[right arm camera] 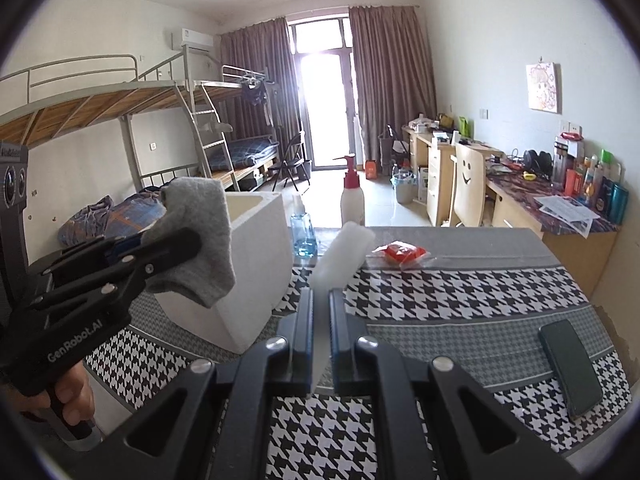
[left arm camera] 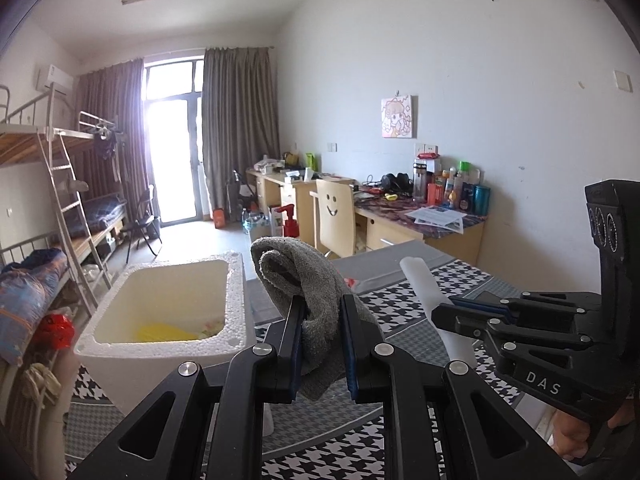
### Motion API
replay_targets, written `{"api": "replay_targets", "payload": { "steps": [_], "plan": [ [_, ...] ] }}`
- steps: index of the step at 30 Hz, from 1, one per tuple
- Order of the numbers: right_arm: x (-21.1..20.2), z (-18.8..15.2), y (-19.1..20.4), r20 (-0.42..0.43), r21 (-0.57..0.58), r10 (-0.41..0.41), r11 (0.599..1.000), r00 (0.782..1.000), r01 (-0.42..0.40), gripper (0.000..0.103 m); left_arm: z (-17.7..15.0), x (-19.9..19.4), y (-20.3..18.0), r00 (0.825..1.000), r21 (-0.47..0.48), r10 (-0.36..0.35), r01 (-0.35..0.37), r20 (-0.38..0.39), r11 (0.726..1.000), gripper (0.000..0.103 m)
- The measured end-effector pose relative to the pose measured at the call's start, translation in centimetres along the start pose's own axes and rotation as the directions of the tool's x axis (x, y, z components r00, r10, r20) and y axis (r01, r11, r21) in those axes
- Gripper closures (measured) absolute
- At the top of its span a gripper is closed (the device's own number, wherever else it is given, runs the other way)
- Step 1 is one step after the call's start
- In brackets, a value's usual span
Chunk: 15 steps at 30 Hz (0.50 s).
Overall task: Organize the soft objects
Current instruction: 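Lift the sock with the left tool while the right tool lifts the strip toward the foam box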
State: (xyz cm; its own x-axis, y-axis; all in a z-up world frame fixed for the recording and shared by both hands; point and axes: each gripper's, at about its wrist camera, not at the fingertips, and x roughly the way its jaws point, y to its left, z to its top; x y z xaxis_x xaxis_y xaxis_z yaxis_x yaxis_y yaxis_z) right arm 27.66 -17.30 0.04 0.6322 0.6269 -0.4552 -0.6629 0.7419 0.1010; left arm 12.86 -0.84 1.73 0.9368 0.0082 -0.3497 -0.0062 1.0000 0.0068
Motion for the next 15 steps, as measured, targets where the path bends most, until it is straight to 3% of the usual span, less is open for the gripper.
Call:
{"api": "replay_targets", "payload": {
  "steps": [15],
  "plan": [
    [0.0, 2.1, 1.1, 0.043, -0.036, 0.027, 0.999, 0.999, -0.025, 0.094, 1.9, -0.5, 1.8, 0.997, -0.007, 0.058, -0.058, 0.046, 0.998, 0.085]
  ]
}}
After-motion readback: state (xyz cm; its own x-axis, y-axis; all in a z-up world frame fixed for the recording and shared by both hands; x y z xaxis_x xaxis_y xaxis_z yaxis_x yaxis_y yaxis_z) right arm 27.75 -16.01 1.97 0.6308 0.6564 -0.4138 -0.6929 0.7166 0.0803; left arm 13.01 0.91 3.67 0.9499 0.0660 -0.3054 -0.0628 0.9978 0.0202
